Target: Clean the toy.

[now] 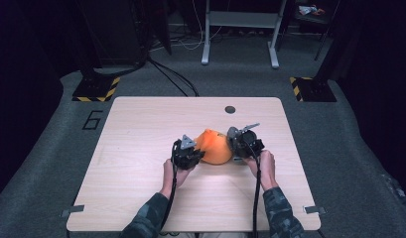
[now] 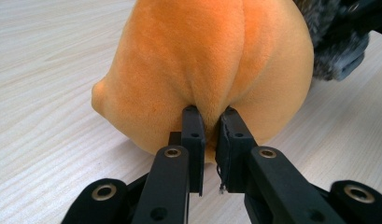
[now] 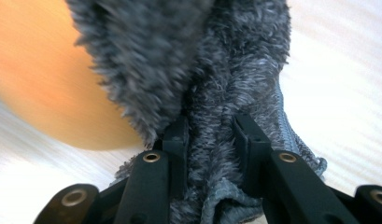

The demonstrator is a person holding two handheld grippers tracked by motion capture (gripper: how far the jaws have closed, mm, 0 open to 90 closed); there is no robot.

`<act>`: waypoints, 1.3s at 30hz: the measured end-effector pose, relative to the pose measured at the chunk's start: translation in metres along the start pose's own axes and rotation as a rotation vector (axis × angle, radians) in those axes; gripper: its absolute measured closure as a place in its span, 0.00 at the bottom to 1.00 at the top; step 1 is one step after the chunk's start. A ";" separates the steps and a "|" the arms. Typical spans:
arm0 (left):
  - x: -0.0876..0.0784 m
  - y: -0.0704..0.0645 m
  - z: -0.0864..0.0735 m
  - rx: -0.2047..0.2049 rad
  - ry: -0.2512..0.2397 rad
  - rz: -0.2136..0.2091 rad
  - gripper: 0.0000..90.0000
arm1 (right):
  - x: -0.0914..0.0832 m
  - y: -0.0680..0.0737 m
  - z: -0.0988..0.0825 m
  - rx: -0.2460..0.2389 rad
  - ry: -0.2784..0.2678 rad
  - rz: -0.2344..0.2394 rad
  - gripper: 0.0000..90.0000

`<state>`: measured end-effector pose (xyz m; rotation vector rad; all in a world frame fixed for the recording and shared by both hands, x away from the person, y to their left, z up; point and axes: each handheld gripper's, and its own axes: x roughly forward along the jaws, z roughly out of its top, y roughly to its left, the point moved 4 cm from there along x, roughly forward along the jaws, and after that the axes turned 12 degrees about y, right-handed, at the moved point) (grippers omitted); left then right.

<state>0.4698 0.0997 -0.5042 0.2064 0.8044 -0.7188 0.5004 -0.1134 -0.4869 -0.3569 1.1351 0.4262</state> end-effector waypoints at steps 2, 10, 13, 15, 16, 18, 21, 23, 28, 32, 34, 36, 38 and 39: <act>0.000 0.001 0.000 0.001 0.001 0.003 0.92 | 0.007 -0.003 -0.002 0.003 0.020 -0.006 0.77; -0.001 0.001 0.000 -0.004 -0.008 0.000 0.91 | 0.002 -0.010 -0.005 0.012 0.023 -0.024 0.77; -0.002 0.000 0.001 0.012 -0.014 0.001 0.91 | -0.020 -0.007 0.002 -0.003 -0.042 -0.034 0.77; -0.002 -0.002 0.002 0.023 -0.012 0.008 0.91 | -0.037 0.000 0.010 -0.028 -0.091 -0.035 0.77; -0.002 -0.002 0.002 0.026 -0.009 0.009 0.91 | -0.046 0.007 0.015 -0.045 -0.112 -0.043 0.77; -0.002 -0.003 0.002 0.029 -0.012 0.012 0.91 | -0.056 0.017 0.021 -0.084 -0.139 -0.042 0.77; -0.002 -0.004 0.003 0.037 -0.011 0.014 0.91 | -0.066 0.033 0.031 -0.144 -0.164 -0.044 0.77; -0.002 -0.005 0.003 0.041 -0.009 0.015 0.91 | -0.065 0.041 0.036 -0.168 -0.157 -0.046 0.77; -0.001 -0.003 0.003 0.041 -0.005 0.012 0.91 | -0.051 0.047 0.038 -0.175 -0.126 -0.043 0.77; -0.001 -0.004 0.003 0.041 -0.009 0.011 0.91 | -0.048 0.041 0.036 -0.174 -0.134 -0.035 0.77; -0.001 -0.004 0.003 0.040 -0.009 0.011 0.91 | -0.047 0.038 0.033 -0.161 -0.126 -0.031 0.77; -0.001 -0.003 0.003 0.034 -0.013 0.008 0.91 | -0.045 0.034 0.030 -0.138 -0.115 -0.036 0.77; -0.001 -0.003 0.003 0.034 -0.012 0.008 0.91 | -0.042 0.030 0.027 -0.120 -0.107 -0.029 0.77; -0.001 -0.003 0.003 0.034 -0.012 0.009 0.91 | -0.041 0.028 0.025 -0.132 -0.105 -0.031 0.77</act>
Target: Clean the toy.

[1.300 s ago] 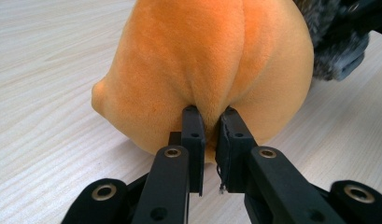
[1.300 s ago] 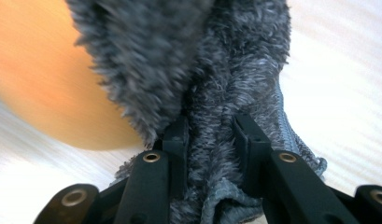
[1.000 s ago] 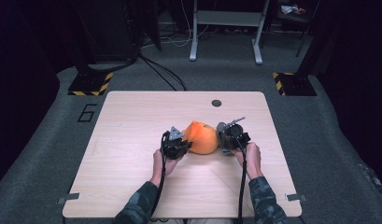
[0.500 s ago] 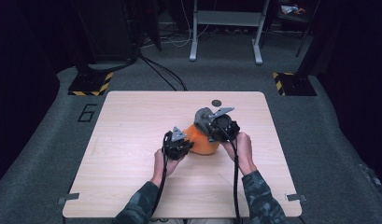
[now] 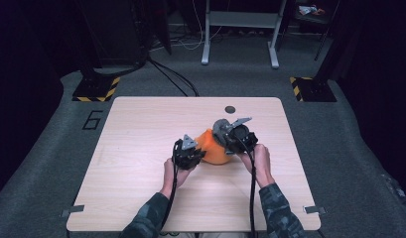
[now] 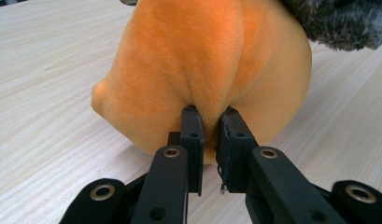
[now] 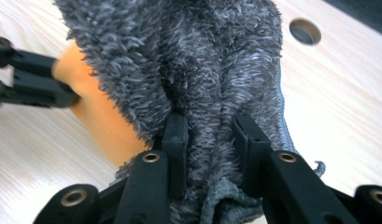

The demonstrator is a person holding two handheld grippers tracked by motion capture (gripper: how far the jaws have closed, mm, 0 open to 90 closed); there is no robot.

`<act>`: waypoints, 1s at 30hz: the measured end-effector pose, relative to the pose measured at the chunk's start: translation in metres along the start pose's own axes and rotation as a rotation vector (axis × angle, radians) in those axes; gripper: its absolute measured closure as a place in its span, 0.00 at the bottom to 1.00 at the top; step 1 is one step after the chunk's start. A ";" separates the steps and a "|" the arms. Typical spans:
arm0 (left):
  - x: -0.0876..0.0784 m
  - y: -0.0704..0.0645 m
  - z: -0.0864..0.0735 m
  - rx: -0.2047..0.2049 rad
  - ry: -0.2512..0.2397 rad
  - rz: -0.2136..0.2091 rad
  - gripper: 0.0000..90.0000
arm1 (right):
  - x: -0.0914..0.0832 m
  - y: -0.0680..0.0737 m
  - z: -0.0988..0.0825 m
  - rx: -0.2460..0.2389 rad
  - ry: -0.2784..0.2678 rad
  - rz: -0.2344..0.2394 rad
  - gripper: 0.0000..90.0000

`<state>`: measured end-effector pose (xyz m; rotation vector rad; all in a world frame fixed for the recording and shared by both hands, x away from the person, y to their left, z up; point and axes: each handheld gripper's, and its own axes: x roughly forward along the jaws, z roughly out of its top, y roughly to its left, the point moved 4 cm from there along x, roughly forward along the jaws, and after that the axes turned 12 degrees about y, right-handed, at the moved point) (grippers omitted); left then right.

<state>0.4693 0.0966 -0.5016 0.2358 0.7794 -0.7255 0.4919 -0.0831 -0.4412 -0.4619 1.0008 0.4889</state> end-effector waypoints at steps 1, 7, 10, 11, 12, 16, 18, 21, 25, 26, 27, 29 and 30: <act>0.000 0.000 0.000 0.000 0.000 0.001 0.91 | 0.001 -0.002 -0.002 0.011 0.009 -0.001 0.77; 0.000 0.001 -0.001 -0.002 0.007 0.003 0.91 | 0.011 -0.010 -0.015 0.059 0.042 0.011 0.77; 0.001 0.001 -0.001 -0.003 0.006 0.003 0.91 | 0.018 -0.015 -0.022 0.070 0.060 0.011 0.77; 0.001 0.001 -0.001 -0.003 0.006 0.003 0.91 | 0.022 -0.016 -0.024 0.076 0.067 0.014 0.77; 0.001 0.001 -0.001 -0.003 0.006 0.003 0.91 | 0.024 -0.017 -0.026 0.081 0.076 0.015 0.77; 0.001 0.002 -0.001 -0.009 0.010 0.001 0.91 | 0.038 -0.020 -0.036 0.110 0.132 0.016 0.77; 0.000 0.002 -0.002 -0.006 0.014 -0.002 0.91 | 0.045 -0.020 -0.039 0.128 0.156 0.029 0.77; 0.001 0.003 -0.002 -0.008 0.009 0.002 0.91 | 0.058 -0.022 -0.046 0.121 0.183 0.042 0.77; 0.000 0.003 -0.002 -0.011 0.008 0.003 0.91 | 0.060 -0.026 -0.051 0.140 0.174 0.071 0.77; 0.000 0.004 -0.002 -0.014 0.011 0.000 0.91 | 0.057 -0.027 -0.051 0.149 0.167 0.068 0.77; 0.000 0.004 -0.002 -0.019 0.009 -0.003 0.91 | 0.053 -0.029 -0.050 0.152 0.156 0.062 0.77; 0.000 0.005 -0.003 -0.018 0.007 -0.002 0.91 | 0.042 -0.033 -0.048 0.151 0.125 0.055 0.77; 0.000 0.005 -0.003 -0.019 0.008 -0.003 0.91 | 0.035 -0.034 -0.046 0.150 0.104 0.050 0.77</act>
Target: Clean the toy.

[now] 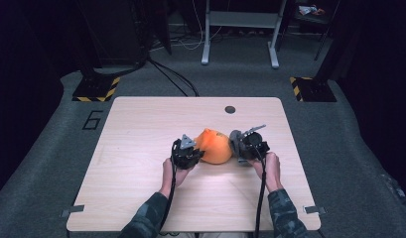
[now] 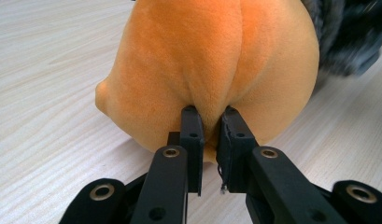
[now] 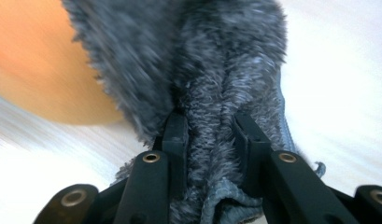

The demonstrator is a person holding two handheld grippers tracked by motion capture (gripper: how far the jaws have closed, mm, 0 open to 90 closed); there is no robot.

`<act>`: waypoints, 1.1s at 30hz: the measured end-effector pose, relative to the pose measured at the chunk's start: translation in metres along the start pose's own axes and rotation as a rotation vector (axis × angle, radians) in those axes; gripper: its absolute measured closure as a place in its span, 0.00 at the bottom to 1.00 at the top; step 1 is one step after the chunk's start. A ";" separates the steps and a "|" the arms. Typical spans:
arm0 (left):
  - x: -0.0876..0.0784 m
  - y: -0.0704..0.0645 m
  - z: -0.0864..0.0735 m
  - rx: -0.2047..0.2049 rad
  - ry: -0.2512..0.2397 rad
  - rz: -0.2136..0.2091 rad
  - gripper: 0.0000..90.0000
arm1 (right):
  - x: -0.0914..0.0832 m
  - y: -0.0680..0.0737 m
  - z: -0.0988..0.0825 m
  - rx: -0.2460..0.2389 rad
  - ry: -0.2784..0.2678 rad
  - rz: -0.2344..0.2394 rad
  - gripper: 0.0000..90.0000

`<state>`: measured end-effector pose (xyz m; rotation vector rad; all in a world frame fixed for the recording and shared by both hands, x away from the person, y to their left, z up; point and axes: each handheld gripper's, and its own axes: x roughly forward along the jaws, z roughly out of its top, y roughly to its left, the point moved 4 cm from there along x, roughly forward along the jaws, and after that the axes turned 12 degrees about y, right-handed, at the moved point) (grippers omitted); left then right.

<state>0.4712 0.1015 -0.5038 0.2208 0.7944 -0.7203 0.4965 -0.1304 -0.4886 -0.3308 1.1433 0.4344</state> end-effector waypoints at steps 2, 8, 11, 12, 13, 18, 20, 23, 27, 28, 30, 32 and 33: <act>0.000 0.000 0.000 0.002 -0.001 0.004 0.91 | -0.015 0.000 0.004 -0.012 -0.042 -0.004 0.77; 0.000 0.000 0.000 0.001 -0.001 0.003 0.90 | -0.036 0.018 0.017 -0.064 -0.085 0.006 0.77; 0.000 0.000 0.000 -0.002 -0.002 0.005 0.90 | -0.027 0.027 0.021 -0.087 -0.052 0.008 0.77; 0.000 0.001 0.000 -0.002 -0.004 0.006 0.89 | -0.024 0.028 0.022 -0.094 -0.053 -0.007 0.77; -0.001 0.001 0.000 0.003 -0.001 0.012 0.87 | -0.021 0.029 0.023 -0.092 -0.053 -0.010 0.77; -0.004 -0.001 0.002 0.051 0.015 0.059 0.64 | -0.020 0.025 0.024 -0.072 -0.062 -0.006 0.77; -0.002 -0.002 0.003 0.074 0.035 0.092 0.56 | -0.019 0.025 0.025 -0.075 -0.062 -0.007 0.77; 0.003 -0.003 0.004 0.116 0.081 0.115 0.46 | -0.019 0.026 0.026 -0.077 -0.072 -0.010 0.77; 0.008 -0.006 0.005 0.155 0.101 0.138 0.58 | -0.019 0.027 0.026 -0.075 -0.065 -0.015 0.77; 0.009 -0.006 0.005 0.152 0.099 0.138 0.64 | -0.020 0.027 0.026 -0.075 -0.065 -0.020 0.77; 0.008 -0.006 0.006 0.145 0.094 0.126 0.76 | -0.020 0.027 0.025 -0.069 -0.065 -0.020 0.77; 0.007 -0.006 0.006 0.121 0.075 0.115 0.84 | -0.021 0.025 0.025 -0.069 -0.074 -0.023 0.77; 0.007 -0.006 0.006 0.102 0.055 0.104 0.87 | -0.021 0.025 0.025 -0.068 -0.077 -0.021 0.77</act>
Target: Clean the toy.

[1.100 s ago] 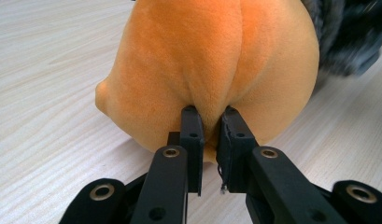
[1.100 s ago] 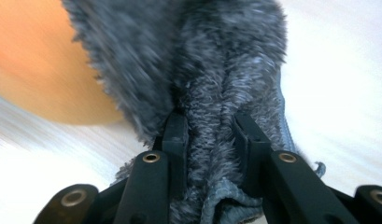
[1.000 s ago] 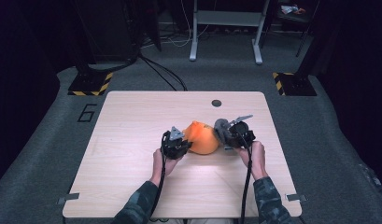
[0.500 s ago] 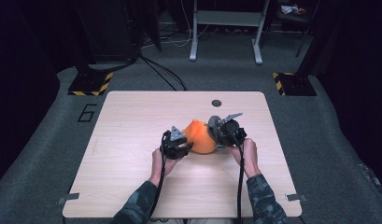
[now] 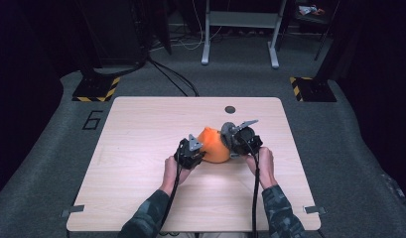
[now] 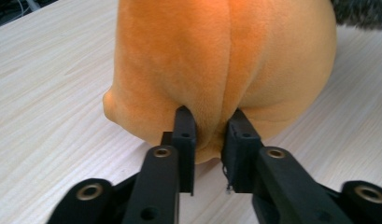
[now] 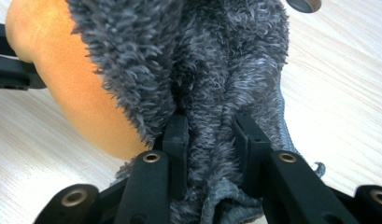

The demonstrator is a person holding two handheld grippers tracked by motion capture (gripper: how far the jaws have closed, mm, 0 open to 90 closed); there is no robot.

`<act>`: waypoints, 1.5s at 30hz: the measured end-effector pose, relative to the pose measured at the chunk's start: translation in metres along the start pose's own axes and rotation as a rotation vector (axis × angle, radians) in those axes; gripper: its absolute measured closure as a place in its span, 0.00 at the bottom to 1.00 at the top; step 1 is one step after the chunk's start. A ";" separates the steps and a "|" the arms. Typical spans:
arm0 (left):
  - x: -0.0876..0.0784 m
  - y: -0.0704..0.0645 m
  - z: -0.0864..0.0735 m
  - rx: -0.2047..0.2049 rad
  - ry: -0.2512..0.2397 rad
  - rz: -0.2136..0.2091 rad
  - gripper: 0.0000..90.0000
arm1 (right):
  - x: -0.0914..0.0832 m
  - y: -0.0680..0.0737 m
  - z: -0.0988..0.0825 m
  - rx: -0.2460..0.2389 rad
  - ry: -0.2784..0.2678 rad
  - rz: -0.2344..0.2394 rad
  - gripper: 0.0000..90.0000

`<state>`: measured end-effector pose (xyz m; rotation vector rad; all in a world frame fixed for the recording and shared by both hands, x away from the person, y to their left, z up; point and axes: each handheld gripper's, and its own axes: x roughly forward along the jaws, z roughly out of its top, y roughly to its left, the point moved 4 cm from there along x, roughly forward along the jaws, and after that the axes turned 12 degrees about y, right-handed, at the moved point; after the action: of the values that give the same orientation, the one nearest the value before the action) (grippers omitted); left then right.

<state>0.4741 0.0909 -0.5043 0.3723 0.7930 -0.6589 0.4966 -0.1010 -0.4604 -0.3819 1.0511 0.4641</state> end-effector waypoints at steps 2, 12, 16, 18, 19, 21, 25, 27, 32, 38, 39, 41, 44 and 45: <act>-0.003 -0.001 0.000 -0.017 -0.014 -0.023 0.89 | -0.002 -0.001 -0.001 0.007 -0.004 -0.002 0.77; -0.010 -0.009 0.002 -0.108 -0.092 -0.128 0.91 | -0.017 -0.006 -0.001 0.013 -0.024 -0.023 0.77; -0.009 -0.009 0.001 -0.112 -0.080 -0.133 0.91 | -0.025 -0.004 0.003 0.000 -0.035 -0.016 0.77; -0.009 -0.010 0.002 -0.088 -0.063 -0.117 0.90 | -0.031 0.000 0.008 -0.018 -0.053 -0.021 0.77; -0.008 -0.010 0.003 -0.079 -0.063 -0.106 0.90 | -0.035 0.004 0.012 -0.027 -0.066 -0.021 0.77; -0.007 -0.011 0.003 -0.078 -0.051 -0.096 0.88 | -0.040 0.012 0.020 -0.056 -0.075 -0.017 0.77; -0.005 -0.009 0.002 -0.081 -0.041 -0.090 0.88 | -0.033 0.027 0.031 -0.126 -0.053 -0.020 0.77; -0.004 -0.007 0.001 -0.083 -0.030 -0.095 0.87 | -0.026 0.031 0.032 -0.123 -0.025 -0.033 0.77; -0.003 -0.007 0.000 -0.093 -0.042 -0.097 0.87 | -0.023 0.026 0.028 -0.110 -0.033 -0.018 0.77; -0.002 -0.006 -0.001 -0.094 -0.045 -0.100 0.87 | -0.020 0.016 0.015 -0.066 -0.009 -0.005 0.77; -0.002 -0.006 -0.001 -0.095 -0.042 -0.101 0.87 | -0.018 0.013 0.013 -0.061 -0.014 -0.005 0.77; -0.002 -0.006 -0.001 -0.089 -0.042 -0.096 0.87 | -0.015 0.010 0.009 -0.053 -0.004 -0.004 0.77; -0.001 -0.006 -0.002 -0.092 -0.045 -0.097 0.87 | -0.011 0.005 0.003 -0.039 0.004 -0.005 0.77; -0.001 -0.006 -0.002 -0.094 -0.044 -0.099 0.87 | -0.010 0.004 0.001 -0.029 0.013 -0.004 0.77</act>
<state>0.4684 0.0880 -0.5050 0.2333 0.8009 -0.7178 0.4911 -0.0993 -0.4515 -0.4134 1.0564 0.4742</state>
